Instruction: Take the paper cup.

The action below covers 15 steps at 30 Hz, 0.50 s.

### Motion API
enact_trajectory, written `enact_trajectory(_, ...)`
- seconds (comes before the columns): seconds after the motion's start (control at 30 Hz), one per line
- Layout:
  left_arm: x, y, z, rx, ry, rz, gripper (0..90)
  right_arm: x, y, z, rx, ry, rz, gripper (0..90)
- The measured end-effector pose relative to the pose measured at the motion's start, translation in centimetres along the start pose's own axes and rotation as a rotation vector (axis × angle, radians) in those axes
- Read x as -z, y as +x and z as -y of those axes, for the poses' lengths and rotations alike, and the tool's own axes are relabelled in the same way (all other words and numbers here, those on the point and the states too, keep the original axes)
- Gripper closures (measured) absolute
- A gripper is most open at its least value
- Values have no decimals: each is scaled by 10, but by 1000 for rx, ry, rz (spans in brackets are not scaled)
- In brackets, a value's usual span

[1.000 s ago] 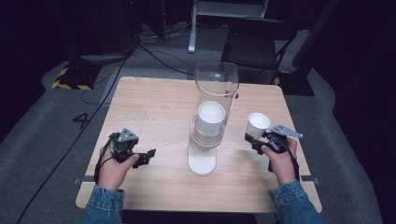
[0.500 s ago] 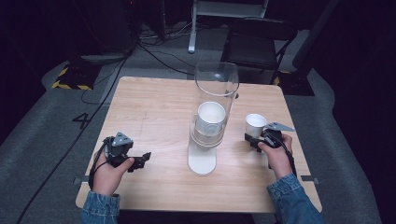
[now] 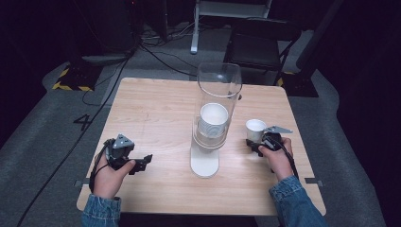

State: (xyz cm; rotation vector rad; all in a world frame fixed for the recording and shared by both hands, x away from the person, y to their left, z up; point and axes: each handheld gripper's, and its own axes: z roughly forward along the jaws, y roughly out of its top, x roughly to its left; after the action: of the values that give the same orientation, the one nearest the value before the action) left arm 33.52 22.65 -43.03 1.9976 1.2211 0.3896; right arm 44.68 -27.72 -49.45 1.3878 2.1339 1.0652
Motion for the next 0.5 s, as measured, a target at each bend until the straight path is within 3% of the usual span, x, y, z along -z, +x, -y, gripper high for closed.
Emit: enact_trajectory(0.5,-2,0,-1,-5,4,6,186,-3,0,6,18,21,15,350)
